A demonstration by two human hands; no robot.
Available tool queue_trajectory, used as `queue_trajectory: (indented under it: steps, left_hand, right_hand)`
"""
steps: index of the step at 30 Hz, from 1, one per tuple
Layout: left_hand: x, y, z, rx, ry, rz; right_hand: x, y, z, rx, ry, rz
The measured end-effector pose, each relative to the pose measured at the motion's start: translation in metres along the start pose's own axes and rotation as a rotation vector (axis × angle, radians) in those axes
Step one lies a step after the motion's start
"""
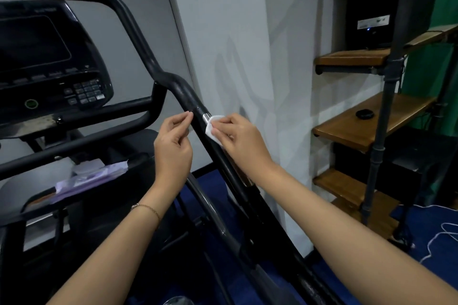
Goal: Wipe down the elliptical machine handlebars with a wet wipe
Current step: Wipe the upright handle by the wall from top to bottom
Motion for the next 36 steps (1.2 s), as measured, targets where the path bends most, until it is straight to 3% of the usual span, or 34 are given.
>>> queue_trajectory:
  steps: [3, 6, 11, 15, 18, 20, 23, 26, 31, 36]
  left_hand:
    - [-0.005, -0.004, -0.003, -0.024, 0.047, 0.026]
    - [-0.007, -0.003, -0.007, -0.061, 0.103, 0.052]
    - [-0.007, 0.000, -0.012, -0.117, 0.225, 0.127]
    - [-0.007, 0.004, -0.016, -0.117, 0.334, 0.236]
    - [-0.005, 0.006, -0.019, -0.112, 0.323, 0.318]
    - [-0.006, 0.003, -0.018, -0.046, 0.303, 0.366]
    - [-0.004, -0.011, -0.022, 0.092, 0.150, 0.268]
    - [-0.015, -0.033, -0.020, 0.286, -0.071, 0.191]
    - [-0.026, -0.053, -0.008, 0.532, -0.389, 0.027]
    - [-0.035, -0.057, 0.001, 0.617, -0.503, 0.026]
  right_hand:
    - [-0.012, 0.035, -0.010, -0.244, 0.255, 0.111]
    - [-0.016, 0.048, -0.015, -0.306, 0.324, 0.095]
    - [-0.013, 0.048, -0.012, -0.323, 0.206, 0.097]
    - [-0.010, 0.042, 0.012, -0.239, -0.056, 0.131]
    - [-0.002, 0.006, 0.003, -0.205, -0.281, 0.171]
    - [0.007, -0.017, -0.006, -0.238, -0.263, 0.225]
    - [0.015, -0.031, -0.010, -0.329, -0.155, 0.269]
    - [0.022, -0.042, -0.016, -0.416, -0.106, 0.199]
    - [0.028, -0.100, -0.020, -0.350, -0.463, 0.230]
    - [0.039, -0.114, -0.031, -0.495, -0.378, 0.192]
Point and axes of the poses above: each hand's wrist, its own y-axis towards the middle knuckle, its own x-axis out of the back of the hand, z = x × y, the point moved 9 cm from there along y, towards the middle knuckle, and after that the axes turned 8 degrees about -x, right-handed, at the moved point
